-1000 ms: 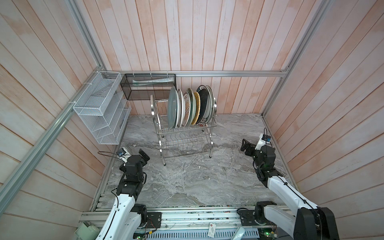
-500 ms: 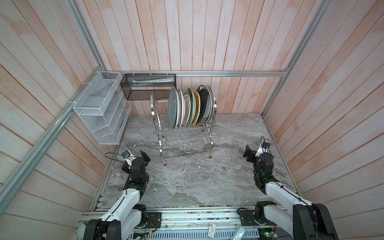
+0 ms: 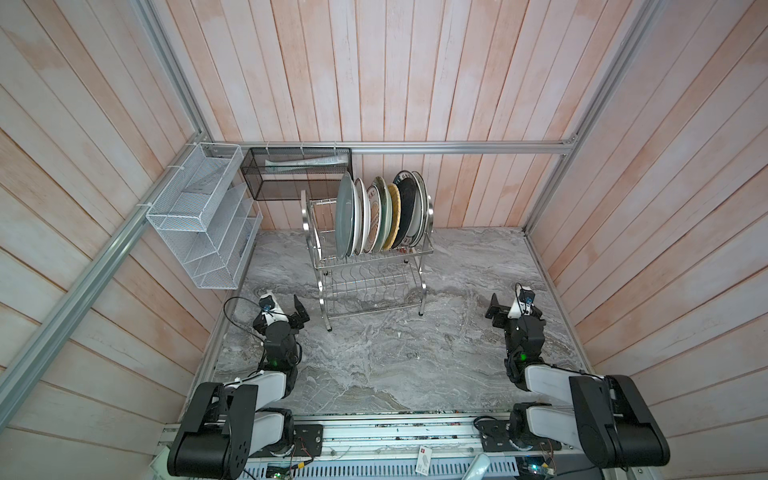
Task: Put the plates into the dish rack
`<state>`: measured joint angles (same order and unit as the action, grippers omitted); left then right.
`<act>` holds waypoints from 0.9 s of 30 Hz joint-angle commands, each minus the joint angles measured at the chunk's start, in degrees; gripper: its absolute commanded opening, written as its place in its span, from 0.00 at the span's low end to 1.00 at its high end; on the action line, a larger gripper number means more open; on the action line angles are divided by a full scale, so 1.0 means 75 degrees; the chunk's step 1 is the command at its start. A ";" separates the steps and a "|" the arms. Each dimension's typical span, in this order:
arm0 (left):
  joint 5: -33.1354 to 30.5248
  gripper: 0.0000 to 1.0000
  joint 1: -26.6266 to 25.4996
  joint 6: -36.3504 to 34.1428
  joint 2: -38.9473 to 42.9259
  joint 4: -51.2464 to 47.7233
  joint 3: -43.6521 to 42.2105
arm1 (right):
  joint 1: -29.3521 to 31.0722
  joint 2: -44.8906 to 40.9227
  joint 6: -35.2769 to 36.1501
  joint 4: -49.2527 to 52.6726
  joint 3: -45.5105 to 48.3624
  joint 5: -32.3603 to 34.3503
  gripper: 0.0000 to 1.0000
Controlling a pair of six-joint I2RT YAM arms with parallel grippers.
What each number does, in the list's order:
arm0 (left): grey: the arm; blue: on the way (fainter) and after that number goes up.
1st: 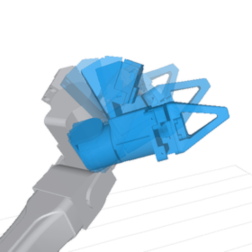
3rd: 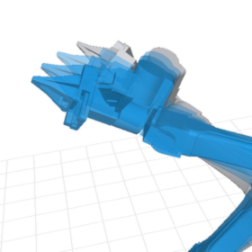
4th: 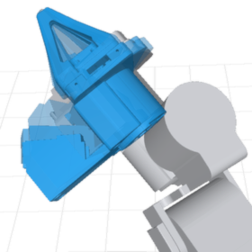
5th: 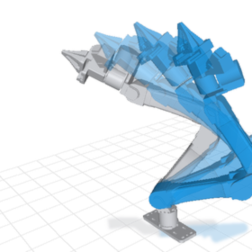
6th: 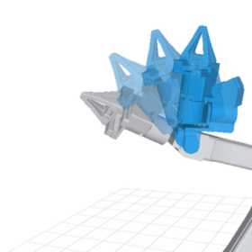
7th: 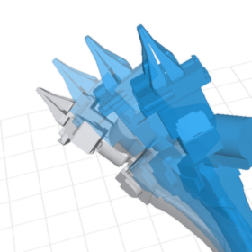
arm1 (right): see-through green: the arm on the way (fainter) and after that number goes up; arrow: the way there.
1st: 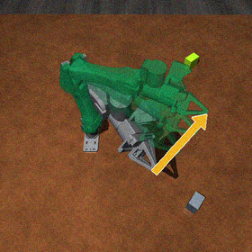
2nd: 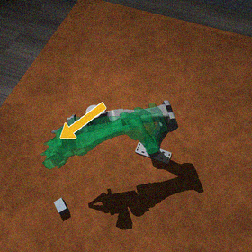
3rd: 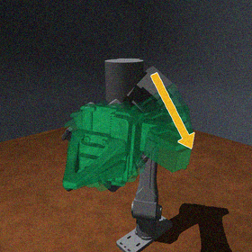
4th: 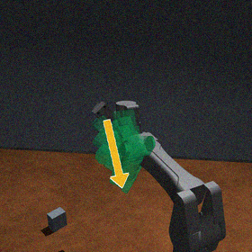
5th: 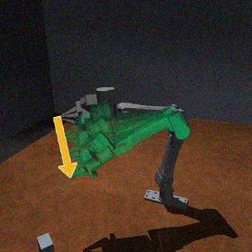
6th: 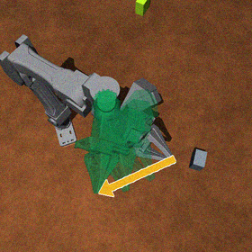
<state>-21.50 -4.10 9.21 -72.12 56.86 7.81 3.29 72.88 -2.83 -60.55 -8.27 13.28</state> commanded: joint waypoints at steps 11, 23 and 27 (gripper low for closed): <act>0.0863 1.00 0.0047 -0.1102 -0.2063 0.2411 0.0341 | -0.0260 0.1970 0.0442 -0.1943 -0.0402 -0.0673 0.98; 0.1482 1.00 0.0570 -0.0689 -0.2138 0.0870 0.1126 | -0.0800 0.1925 0.0131 -0.1136 -0.0783 -0.1740 0.98; 0.1477 1.00 0.0564 -0.0689 -0.2147 0.0891 0.1121 | -0.0825 0.1928 0.0117 -0.1124 -0.0792 -0.1770 0.98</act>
<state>-11.66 0.05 3.27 -88.38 64.64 15.70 -2.55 87.39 -1.39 -69.49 -13.54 1.32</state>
